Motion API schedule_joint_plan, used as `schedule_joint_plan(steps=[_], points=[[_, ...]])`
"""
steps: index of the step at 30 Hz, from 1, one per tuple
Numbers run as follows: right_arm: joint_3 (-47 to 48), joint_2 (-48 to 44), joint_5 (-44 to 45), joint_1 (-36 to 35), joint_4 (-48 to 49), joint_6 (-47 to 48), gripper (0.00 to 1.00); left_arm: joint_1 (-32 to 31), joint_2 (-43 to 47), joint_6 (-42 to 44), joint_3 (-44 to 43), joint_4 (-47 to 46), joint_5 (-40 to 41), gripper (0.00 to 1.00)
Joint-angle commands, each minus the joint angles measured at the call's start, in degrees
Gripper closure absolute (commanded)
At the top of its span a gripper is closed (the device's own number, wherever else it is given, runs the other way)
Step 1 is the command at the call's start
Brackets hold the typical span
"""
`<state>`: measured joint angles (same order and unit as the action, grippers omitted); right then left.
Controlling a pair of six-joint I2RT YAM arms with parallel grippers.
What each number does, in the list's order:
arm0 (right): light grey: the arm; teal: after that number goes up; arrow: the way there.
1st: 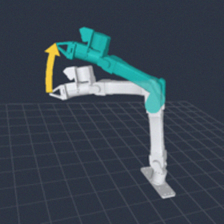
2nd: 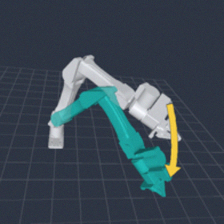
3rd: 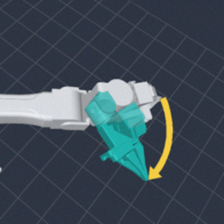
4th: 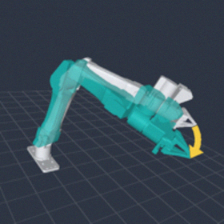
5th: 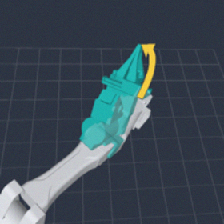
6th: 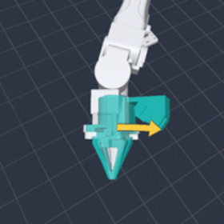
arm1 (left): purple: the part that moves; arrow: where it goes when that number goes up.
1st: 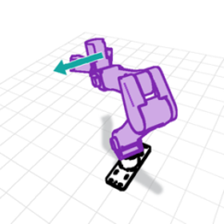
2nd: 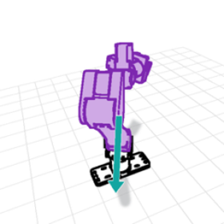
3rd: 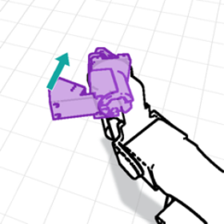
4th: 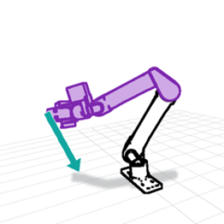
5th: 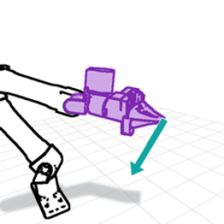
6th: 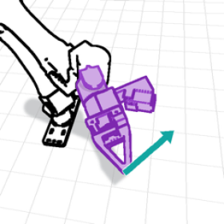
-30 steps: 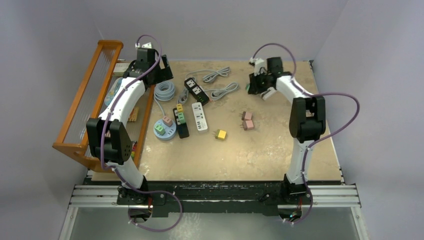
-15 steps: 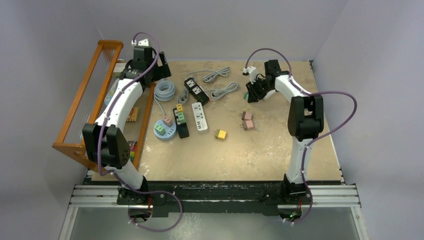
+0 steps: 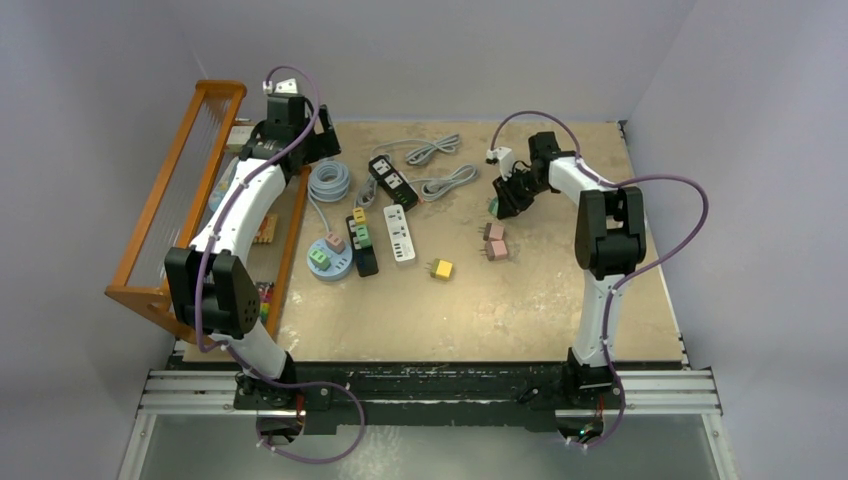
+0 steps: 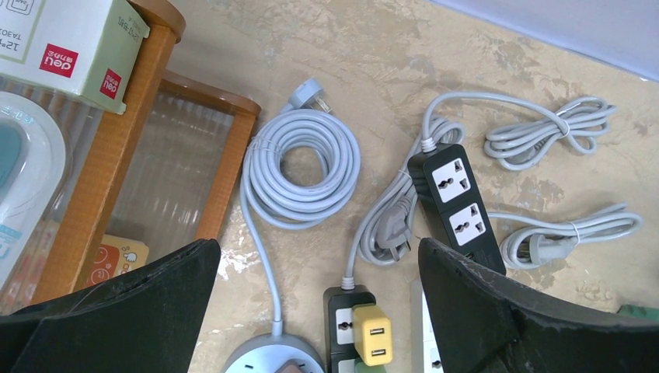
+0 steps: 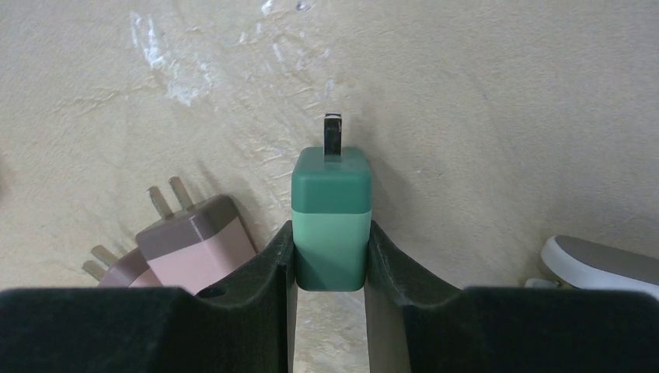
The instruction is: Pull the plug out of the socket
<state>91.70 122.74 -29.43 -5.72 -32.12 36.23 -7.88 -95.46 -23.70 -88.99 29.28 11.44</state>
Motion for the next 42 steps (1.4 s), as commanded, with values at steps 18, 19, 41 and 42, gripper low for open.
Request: schedule_joint_plan(steps=[18, 19, 41, 42], points=[[-0.3, -8.4, 4.8, 0.4, 11.9, -4.2, 0.34, 2.0, 0.9, 2.4, 0.7, -3.4, 1.1, 0.0], [-0.7, -8.7, 4.5, 0.4, 12.3, -4.6, 0.38, 2.0, 0.8, 2.4, 0.7, -3.5, 1.0, 0.0], [3.9, -1.2, -2.3, -1.0, 1.6, -1.0, 0.78, 2.5, 0.9, 2.6, 1.1, -3.7, 1.3, 0.0], [5.0, -0.3, -2.5, -1.0, 0.5, -0.9, 0.82, 2.5, 0.9, 2.7, 1.2, -3.7, 1.3, 0.0]])
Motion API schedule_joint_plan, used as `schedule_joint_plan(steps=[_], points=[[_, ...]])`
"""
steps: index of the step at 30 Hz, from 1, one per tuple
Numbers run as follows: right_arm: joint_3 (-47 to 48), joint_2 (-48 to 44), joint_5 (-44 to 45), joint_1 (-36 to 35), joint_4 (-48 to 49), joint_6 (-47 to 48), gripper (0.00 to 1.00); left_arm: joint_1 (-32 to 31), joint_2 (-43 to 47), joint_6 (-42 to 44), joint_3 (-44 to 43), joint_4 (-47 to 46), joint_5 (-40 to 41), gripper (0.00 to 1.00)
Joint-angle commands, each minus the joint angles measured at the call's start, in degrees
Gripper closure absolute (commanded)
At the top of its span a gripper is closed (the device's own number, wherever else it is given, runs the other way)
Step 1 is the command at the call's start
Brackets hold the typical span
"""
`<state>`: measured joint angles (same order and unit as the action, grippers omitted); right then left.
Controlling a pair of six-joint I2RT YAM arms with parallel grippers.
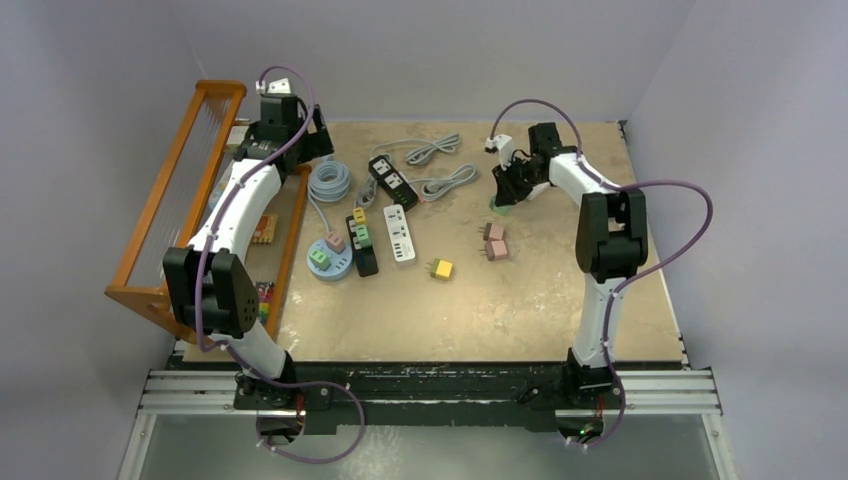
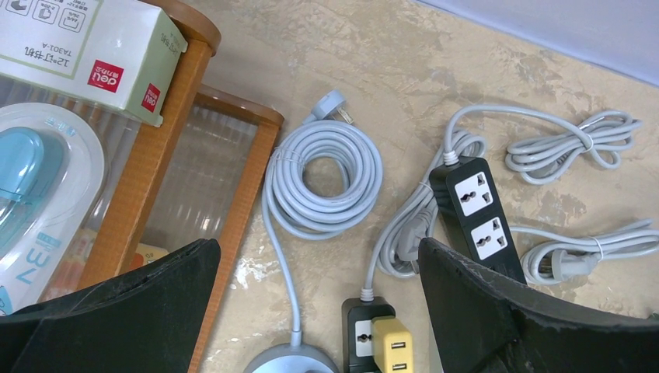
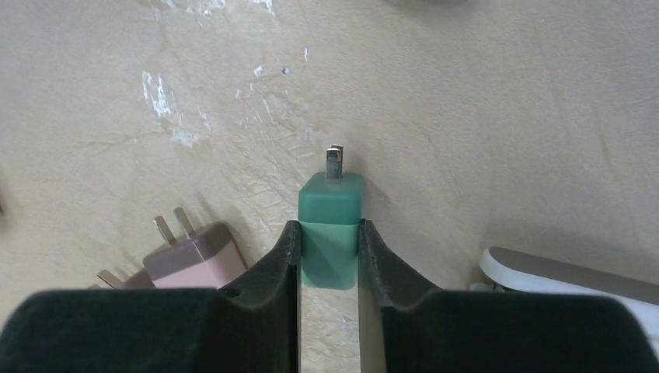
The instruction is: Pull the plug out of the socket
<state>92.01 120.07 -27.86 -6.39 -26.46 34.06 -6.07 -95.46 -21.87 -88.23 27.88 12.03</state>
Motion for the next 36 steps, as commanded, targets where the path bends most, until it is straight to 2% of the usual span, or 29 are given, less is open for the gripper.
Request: schedule_joint_plan(steps=[1, 6, 10, 14, 19, 27, 28, 29, 30, 31, 36], points=[[5.6, 3.3, -3.8, -0.3, -5.8, 1.6, 0.84, 0.7, 0.9, 0.9, 0.4, -2.3, 0.8, 0.0], [6.0, 4.5, -6.7, -0.3, -6.7, 2.8, 0.87, 0.8, 1.2, 1.1, 0.4, -2.3, 1.4, 0.0], [10.0, 4.2, -19.3, 0.4, -9.1, 6.6, 0.86, 0.8, 1.2, 0.8, 0.5, -2.4, 0.9, 0.0], [16.4, 7.5, -30.5, 0.7, -13.2, 9.8, 0.78, 0.8, 1.9, 1.0, 0.8, -2.5, 1.6, 0.0], [27.1, 17.0, -32.1, 0.7, -27.4, 17.2, 0.78, 0.8, 2.5, 1.2, 1.0, -2.7, 1.6, 0.0], [27.7, 23.0, -31.7, 0.7, -28.6, 16.4, 0.7, 0.8, 2.0, 1.1, 1.0, -2.7, 1.2, 0.0], [27.6, 23.1, -31.0, 0.7, -28.0, 16.0, 0.66, 0.8, 1.9, 1.1, 1.0, -2.7, 1.2, 0.0], [27.5, 23.1, -30.0, 0.7, -26.9, 15.1, 0.58, 0.8, 1.9, 1.1, 1.1, -2.8, 1.2, 0.0], [27.0, 22.7, -28.8, 0.7, -25.0, 13.4, 0.12, 0.8, 1.9, 1.1, 1.1, -2.8, 1.2, 0.0], [25.9, 21.9, -27.4, 0.7, -22.0, 11.0, 0.02, 0.8, 1.9, 1.1, 1.1, -2.8, 1.2, 0.0], [20.8, 15.7, -21.2, 0.7, -9.6, 4.1, 0.01, 0.8, 2.0, 1.2, 1.2, -2.8, 1.6, 0.0]])
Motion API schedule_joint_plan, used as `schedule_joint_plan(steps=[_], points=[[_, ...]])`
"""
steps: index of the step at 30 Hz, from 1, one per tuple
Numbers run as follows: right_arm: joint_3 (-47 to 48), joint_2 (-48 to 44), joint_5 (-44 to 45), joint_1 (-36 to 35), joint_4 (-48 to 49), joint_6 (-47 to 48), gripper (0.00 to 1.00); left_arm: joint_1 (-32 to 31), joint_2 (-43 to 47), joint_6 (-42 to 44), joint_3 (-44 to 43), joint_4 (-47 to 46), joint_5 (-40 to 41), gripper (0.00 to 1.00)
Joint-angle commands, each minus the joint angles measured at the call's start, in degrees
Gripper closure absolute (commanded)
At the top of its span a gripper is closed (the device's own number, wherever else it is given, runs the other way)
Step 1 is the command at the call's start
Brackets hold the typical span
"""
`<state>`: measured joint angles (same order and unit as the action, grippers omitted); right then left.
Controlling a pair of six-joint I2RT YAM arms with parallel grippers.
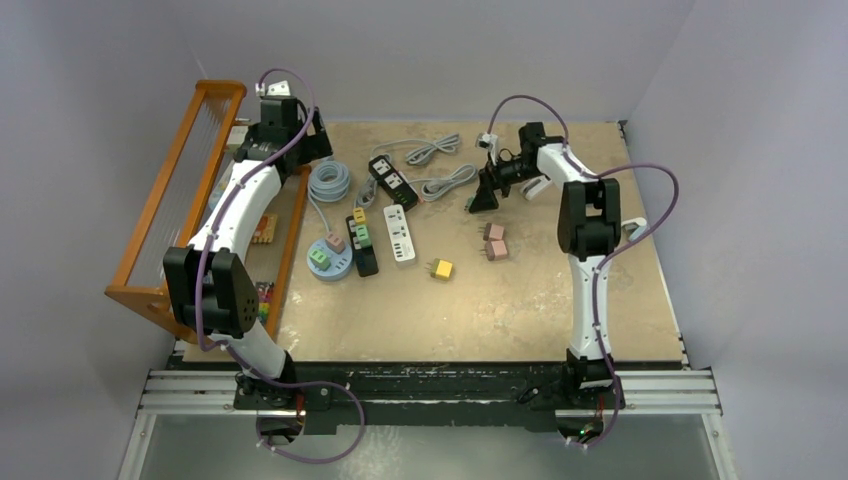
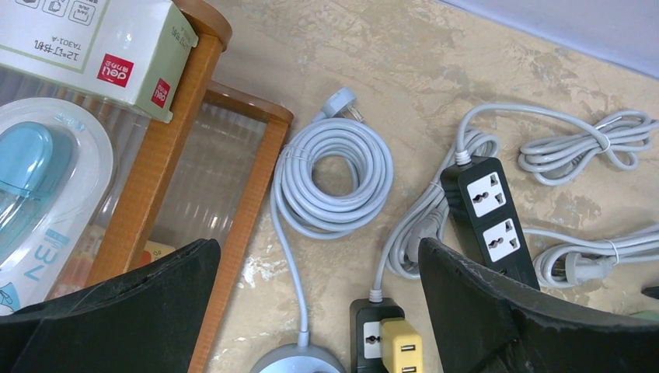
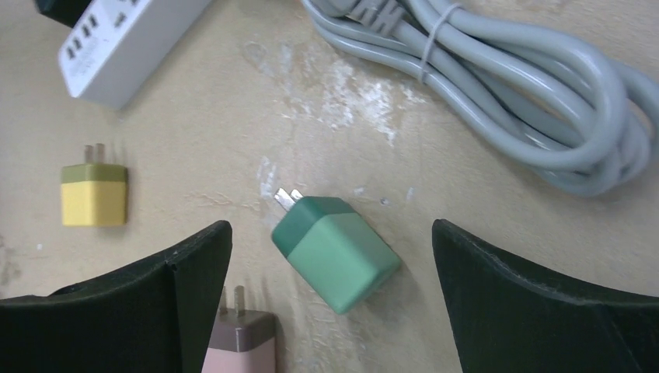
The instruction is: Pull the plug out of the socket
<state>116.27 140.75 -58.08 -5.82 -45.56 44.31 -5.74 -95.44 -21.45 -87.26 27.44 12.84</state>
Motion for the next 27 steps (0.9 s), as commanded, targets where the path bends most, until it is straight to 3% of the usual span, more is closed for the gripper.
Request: schedule_joint_plan(steps=[1, 7, 12, 18, 27], points=[[-4.3, -6.4, 10.1, 0.1, 11.3, -6.9, 0.01, 0.5, 2.0, 0.8, 0.3, -2.4, 0.8, 0.0], [-9.8, -13.9, 12.9, 0.1, 23.0, -12.1, 0.01, 0.5, 2.3, 0.9, 0.4, -2.4, 0.8, 0.0], [-10.2, -13.5, 13.3, -0.1, 18.0, -5.0, 0.01, 0.5, 2.8, 1.1, 0.6, -2.6, 0.8, 0.0], [-21.9, -17.9, 9.3, -0.8, 22.2, 5.4, 0.01, 0.5, 2.6, 0.8, 0.6, -2.8, -0.2, 0.0], [-22.4, -16.8, 11.4, -1.6, 24.8, 5.7, 0.01, 0.5, 2.5, 0.7, 0.7, -2.9, -0.3, 0.0]])
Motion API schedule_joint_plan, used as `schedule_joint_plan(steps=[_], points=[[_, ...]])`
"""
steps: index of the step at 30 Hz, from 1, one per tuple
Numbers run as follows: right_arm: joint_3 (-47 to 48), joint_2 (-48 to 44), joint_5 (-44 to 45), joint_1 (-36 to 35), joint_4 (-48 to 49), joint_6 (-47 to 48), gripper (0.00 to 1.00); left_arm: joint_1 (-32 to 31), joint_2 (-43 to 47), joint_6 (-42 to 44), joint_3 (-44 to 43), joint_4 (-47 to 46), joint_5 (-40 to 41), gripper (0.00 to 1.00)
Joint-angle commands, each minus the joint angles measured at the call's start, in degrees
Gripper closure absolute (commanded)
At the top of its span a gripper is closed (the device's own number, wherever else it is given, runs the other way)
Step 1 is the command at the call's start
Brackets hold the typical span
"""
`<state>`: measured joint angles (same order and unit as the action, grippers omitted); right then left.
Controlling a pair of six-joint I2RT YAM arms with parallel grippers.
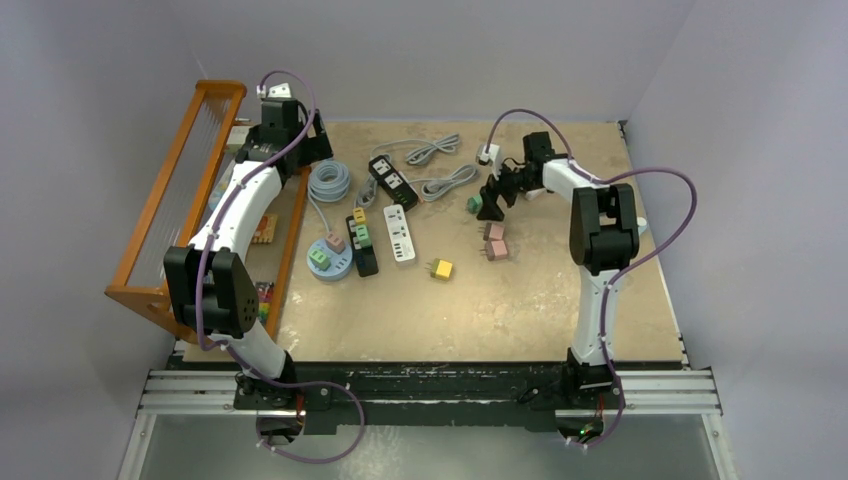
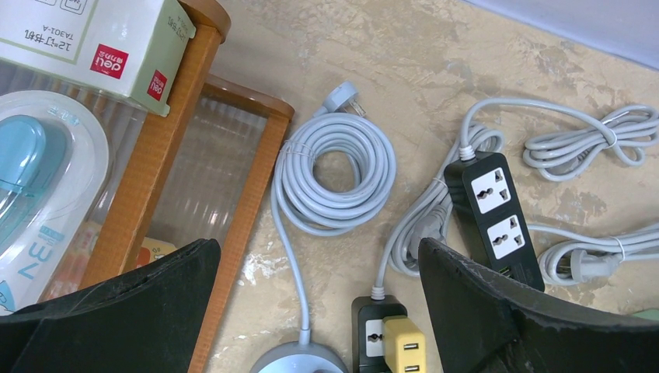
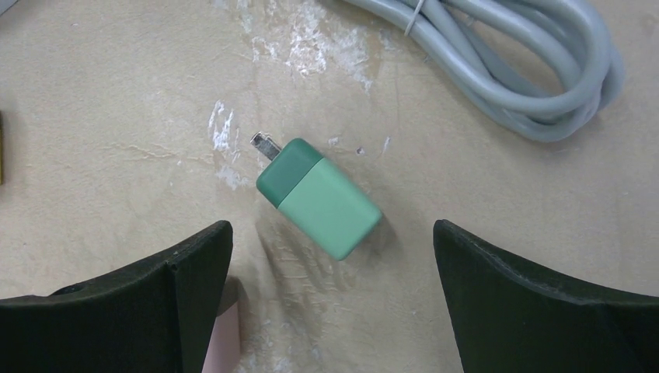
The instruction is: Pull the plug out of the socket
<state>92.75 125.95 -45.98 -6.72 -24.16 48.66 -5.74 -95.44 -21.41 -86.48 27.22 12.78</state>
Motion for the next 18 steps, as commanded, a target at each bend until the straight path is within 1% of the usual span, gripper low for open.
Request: schedule_joint_plan(steps=[1, 6, 8, 9, 10, 11, 12, 13, 16, 18], points=[[0.7, -2.0, -0.3, -0.9, 4.6, 0.8, 0.01, 0.5, 2.5, 0.7, -0.1, -2.7, -0.1, 0.0], [2.6, 0.2, 2.4, -2.1, 4.0, 1.0, 0.01, 0.5, 2.2, 0.8, -0.1, -2.6, 0.0, 0.0], [2.9, 0.7, 3.1, -2.4, 3.8, 1.0, 0.04, 0.5, 2.2, 0.8, -0.1, -2.6, 0.2, 0.0], [3.2, 0.9, 3.7, -2.5, 3.7, 0.8, 0.13, 0.5, 2.2, 0.9, -0.1, -2.7, 0.3, 0.0], [4.2, 1.5, 4.1, -2.6, 2.8, 0.7, 0.32, 0.5, 2.3, 0.9, -0.1, -2.6, 0.4, 0.0], [6.0, 3.0, 4.3, -2.6, 0.3, 0.8, 0.58, 0.5, 2.2, 0.8, 0.0, -2.6, 0.4, 0.0], [9.0, 4.8, 4.4, -2.6, -4.2, 2.4, 0.81, 0.5, 2.2, 0.9, -0.1, -2.6, 0.4, 0.0], [12.4, 7.0, 4.4, -2.6, -8.5, 3.2, 1.0, 0.5, 2.1, 0.8, -0.1, -2.6, 0.4, 0.0], [19.9, 11.2, 2.5, -2.5, -18.8, 4.9, 1.0, 0.5, 2.1, 0.9, -0.1, -2.7, 0.1, 0.0], [22.1, 11.4, -1.3, -2.3, -21.6, 4.5, 1.0, 0.5, 2.2, 0.8, -0.1, -2.6, 0.1, 0.0]])
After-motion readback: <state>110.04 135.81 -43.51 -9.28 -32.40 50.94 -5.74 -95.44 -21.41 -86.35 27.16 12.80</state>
